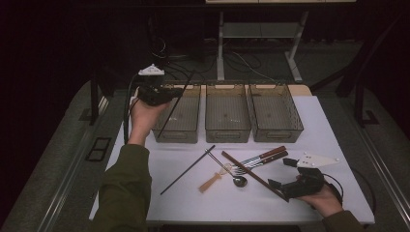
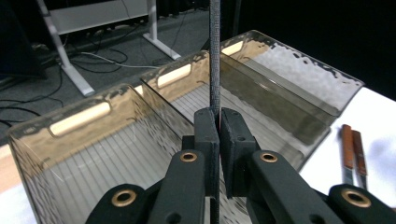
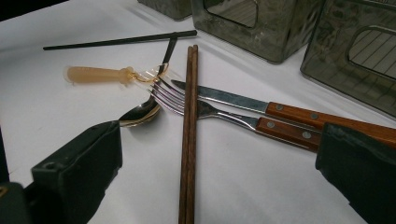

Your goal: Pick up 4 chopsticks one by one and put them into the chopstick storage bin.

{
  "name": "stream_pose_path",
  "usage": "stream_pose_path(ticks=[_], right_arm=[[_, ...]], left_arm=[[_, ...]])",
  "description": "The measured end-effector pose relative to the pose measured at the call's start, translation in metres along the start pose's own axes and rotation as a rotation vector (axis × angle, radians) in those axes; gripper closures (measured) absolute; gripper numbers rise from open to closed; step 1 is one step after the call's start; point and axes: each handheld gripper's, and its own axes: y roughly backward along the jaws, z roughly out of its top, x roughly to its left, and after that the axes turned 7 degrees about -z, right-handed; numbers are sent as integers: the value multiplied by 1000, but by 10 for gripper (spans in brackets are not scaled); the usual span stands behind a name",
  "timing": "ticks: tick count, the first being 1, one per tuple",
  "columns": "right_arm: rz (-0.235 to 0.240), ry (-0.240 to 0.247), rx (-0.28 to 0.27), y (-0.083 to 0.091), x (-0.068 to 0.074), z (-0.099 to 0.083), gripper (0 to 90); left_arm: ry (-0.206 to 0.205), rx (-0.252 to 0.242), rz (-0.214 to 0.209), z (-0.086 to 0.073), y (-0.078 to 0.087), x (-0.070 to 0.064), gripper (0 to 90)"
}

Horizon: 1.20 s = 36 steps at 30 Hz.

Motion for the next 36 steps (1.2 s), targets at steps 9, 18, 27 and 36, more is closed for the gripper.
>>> stream_pose_path(ticks=[9,18,27,36], right_arm=[[1,-7,-11,1,-1,0,7],[6,-10,-14,3,-2,0,7],[7,-4,-10,3,-1,0,7],[6,-5,-8,2,-1,1,7]], left_arm=[[-27,23,62,15,-15,20,858],[2,55,106,4,-31,45,858],[30,127,133,-20,-50,54,857],[53,190,157,-39,-57,60,856]])
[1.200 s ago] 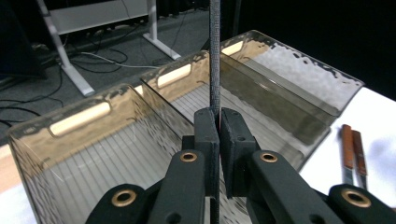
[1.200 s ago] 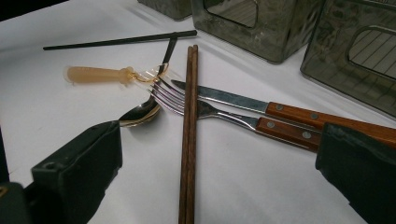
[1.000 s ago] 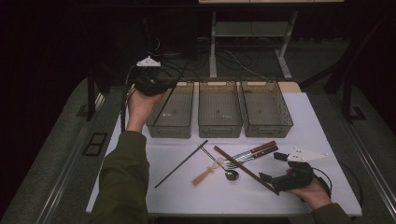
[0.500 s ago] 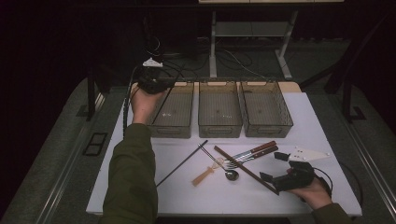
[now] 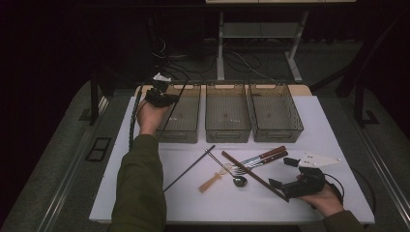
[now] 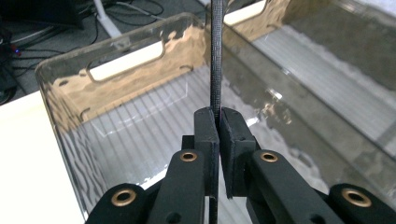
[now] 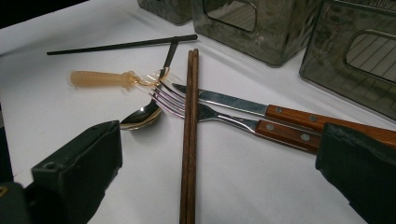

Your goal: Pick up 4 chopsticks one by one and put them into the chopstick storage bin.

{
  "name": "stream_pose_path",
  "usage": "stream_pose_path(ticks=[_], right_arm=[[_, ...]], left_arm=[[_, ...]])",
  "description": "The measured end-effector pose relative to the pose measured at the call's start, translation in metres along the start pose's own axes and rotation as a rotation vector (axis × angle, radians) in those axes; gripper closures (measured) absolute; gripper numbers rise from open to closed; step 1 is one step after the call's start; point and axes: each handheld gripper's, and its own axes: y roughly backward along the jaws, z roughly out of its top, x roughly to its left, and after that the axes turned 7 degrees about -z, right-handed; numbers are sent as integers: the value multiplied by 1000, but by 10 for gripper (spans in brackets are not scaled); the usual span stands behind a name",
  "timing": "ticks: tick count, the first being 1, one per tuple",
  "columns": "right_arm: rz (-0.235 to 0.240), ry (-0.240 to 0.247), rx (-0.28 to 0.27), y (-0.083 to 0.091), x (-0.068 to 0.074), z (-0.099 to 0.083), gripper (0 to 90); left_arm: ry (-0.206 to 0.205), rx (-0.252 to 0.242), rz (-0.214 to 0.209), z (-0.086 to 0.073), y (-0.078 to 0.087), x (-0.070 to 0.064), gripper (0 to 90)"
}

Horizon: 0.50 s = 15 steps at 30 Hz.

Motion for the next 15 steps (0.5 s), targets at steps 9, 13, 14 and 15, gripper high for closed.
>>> stream_pose_path(ticks=[9,13,14,15], right_arm=[[0,0,0,0,0,0,7],[1,1,-1,0,0,0,7],[1,0,0,0,0,0,7],[1,0,-1,0,0,0,7]], left_arm=[[-7,10,45,-6,-4,1,687],[-8,-4,39,-5,-2,-1,634],[-8,-9,36,-4,-2,-2,622],[-10,-9,33,-4,-1,-2,604]])
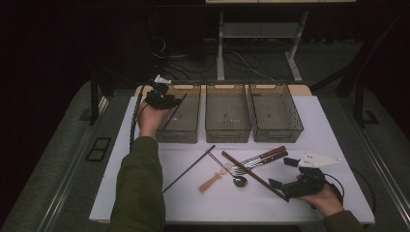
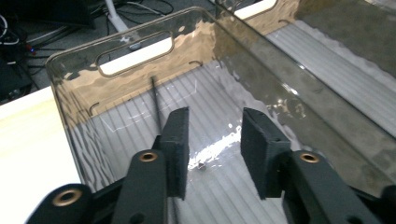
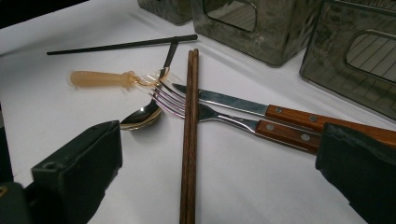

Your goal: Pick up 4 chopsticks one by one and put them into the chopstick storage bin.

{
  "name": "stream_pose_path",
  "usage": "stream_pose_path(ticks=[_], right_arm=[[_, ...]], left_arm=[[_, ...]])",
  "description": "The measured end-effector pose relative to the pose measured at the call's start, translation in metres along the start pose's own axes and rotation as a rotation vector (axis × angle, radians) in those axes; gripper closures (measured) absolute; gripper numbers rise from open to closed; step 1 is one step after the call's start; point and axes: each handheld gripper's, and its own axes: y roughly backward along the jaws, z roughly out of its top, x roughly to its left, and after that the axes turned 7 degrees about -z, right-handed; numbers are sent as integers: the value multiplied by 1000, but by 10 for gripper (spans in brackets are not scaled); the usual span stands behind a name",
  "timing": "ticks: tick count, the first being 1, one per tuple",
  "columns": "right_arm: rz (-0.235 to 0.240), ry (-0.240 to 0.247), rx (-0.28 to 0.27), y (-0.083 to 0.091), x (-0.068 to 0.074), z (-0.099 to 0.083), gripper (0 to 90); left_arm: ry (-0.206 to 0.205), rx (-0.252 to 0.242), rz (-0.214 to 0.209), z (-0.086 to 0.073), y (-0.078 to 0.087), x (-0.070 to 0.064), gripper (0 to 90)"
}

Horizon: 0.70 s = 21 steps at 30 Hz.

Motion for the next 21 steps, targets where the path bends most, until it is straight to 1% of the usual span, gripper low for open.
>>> stream_pose_path(ticks=[6,7,8,10,12,14,18,21], right_arm=[[-3,-3,0,0,0,0,7],[-3,-3,0,0,0,0,7],[-3,-3,0,0,0,0,7],[-2,-5,0,0,0,0,7],[-3,-5,0,0,0,0,7],[-5,-4,-1,0,-1,0,7],[-5,-4,-2,0,0,0,7],[-6,-5,-1,-1,0,0,7]], left_arm=[[6,-13,-31,2,6,-5,505],[7,-17,-35,2,7,-6,505],[4,-19,-43,2,9,-7,492],[-9,-17,-43,3,12,-10,473],[-7,-25,-62,2,15,-12,448],[-15,-29,-66,2,19,-15,414],[-19,-39,-84,1,26,-21,381],[-35,-35,-90,-1,32,-26,359]])
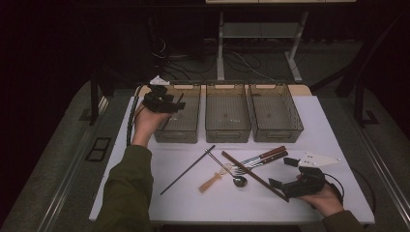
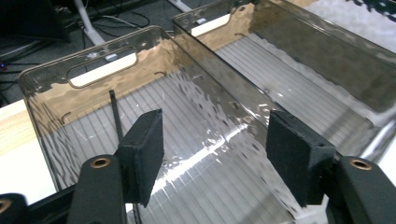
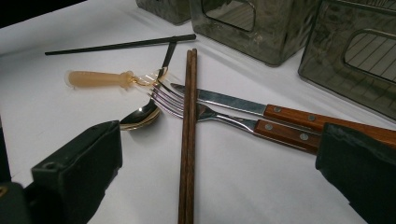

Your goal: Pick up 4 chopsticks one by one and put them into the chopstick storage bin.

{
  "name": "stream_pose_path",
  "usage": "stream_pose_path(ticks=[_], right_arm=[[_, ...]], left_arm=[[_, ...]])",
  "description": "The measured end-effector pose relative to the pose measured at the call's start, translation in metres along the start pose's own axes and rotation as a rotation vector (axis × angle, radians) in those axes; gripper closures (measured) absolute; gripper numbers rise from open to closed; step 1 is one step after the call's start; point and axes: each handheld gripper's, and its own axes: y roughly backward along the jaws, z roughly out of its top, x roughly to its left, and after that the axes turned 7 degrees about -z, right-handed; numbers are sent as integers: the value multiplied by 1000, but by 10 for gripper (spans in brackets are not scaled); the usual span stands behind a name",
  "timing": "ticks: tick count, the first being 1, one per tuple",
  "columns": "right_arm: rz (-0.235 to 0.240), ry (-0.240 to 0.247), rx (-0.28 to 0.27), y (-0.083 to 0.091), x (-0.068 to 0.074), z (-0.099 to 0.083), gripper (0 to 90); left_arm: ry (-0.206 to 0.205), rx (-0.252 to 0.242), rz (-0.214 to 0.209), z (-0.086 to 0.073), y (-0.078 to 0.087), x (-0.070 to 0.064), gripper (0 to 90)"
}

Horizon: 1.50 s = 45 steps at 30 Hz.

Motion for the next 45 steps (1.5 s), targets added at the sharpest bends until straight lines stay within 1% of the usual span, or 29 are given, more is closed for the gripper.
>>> stream_pose_path(ticks=[3,5,7,10,11,13,15,19,21,25,29,34,36,37,41,42,43,45], right_arm=[[1,0,1,0,0,0,7],[1,-1,1,0,0,0,7],[1,-1,1,0,0,0,7],[0,-1,2,0,0,0,7],[-1,-1,2,0,0,0,7],[-1,-1,2,0,0,0,7],[-1,-1,2,0,0,0,7],[-2,-2,3,0,0,0,7],[-2,-2,2,0,0,0,7],[-2,-3,2,0,0,0,7],[-2,-3,3,0,0,0,7],[-3,-1,1,0,0,0,7],[-3,-1,1,0,0,0,7],[-3,-1,1,0,0,0,7],[-3,-4,-1,1,0,0,7],[-1,-9,-1,1,0,0,7],[-2,-7,-1,1,0,0,7],[-1,-3,-2,1,0,0,7]], left_arm=[[-3,-8,-13,-3,4,-6,330],[-9,-9,-14,-5,7,-10,323],[-7,-22,-21,-7,9,-14,309],[-16,-18,-29,-12,13,-20,272],[-25,-19,-29,-13,14,-22,267],[-28,-20,-35,-17,17,-27,262],[-28,-35,-46,-21,18,-32,253],[-25,-31,-65,-30,22,-42,242],[-32,-26,-67,-35,24,-48,239],[-23,-41,-75,-46,26,-58,239],[-40,-26,-78,-56,29,-68,239],[-35,-34,-85,-71,31,-79,240],[-43,-31,-90,-77,31,-82,253],[-37,-38,-89,-80,31,-85,253],[-42,-31,-94,-95,30,-93,302],[-40,-33,-101,-98,29,-94,312],[-45,-24,-105,-101,29,-95,323],[-41,-31,-109,-108,29,-98,360]])
